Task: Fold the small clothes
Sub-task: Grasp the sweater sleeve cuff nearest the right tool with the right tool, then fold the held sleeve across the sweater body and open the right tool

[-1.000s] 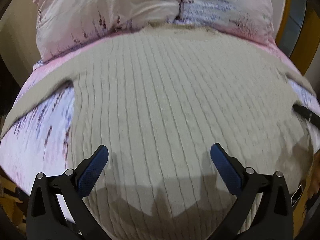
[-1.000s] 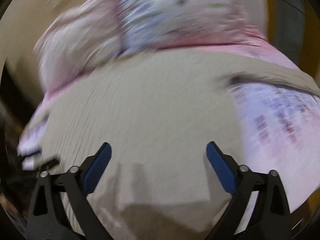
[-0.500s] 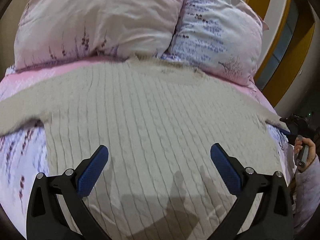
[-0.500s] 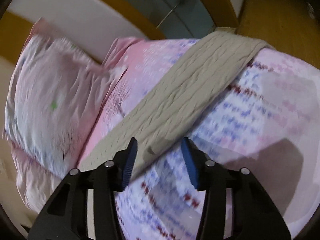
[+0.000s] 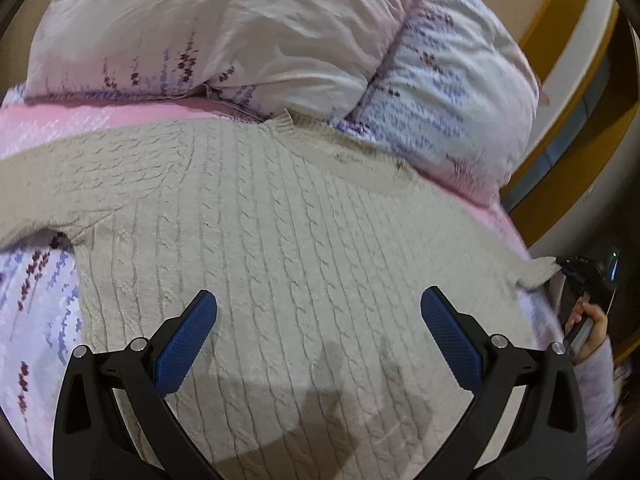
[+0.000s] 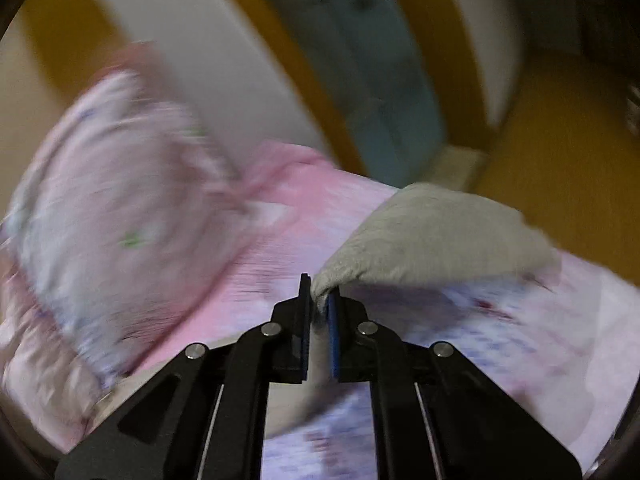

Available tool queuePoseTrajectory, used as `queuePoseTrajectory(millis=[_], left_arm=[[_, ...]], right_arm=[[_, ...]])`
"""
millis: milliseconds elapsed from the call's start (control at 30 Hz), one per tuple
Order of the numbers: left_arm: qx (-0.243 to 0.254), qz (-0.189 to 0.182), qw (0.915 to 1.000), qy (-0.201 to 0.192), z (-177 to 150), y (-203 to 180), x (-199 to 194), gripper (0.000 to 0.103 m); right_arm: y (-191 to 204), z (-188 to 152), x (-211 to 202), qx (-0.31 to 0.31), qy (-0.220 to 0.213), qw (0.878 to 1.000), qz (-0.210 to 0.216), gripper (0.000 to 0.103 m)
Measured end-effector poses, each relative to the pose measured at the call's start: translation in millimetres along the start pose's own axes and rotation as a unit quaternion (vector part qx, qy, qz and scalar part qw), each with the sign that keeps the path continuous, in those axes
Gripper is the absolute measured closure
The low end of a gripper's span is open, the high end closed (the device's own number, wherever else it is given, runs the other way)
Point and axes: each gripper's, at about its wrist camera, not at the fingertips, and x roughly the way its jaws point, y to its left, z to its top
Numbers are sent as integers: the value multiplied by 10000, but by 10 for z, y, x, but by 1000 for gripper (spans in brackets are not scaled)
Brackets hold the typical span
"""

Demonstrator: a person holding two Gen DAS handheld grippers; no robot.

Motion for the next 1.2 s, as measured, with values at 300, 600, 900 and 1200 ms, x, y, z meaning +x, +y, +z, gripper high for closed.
queuePoseTrajectory(millis=[300, 600, 900, 1200], left_arm=[[28, -48, 9997, -235, 40, 38, -94, 1], [195, 166, 9991, -342, 33, 113, -186, 1], [212, -117, 9992, -329, 160, 227, -210, 1], [-821, -1215, 9892, 22, 395, 527, 11, 18]], right_arm=[[1574, -950, -41, -1688, 1058, 9590, 2014, 96], [1884, -2090, 350, -2050, 2801, 9138, 2109, 71], [1263, -1387, 403, -558, 2155, 9628, 1530, 57], [1660, -1380, 314, -1465, 1336, 9734, 1147, 94]])
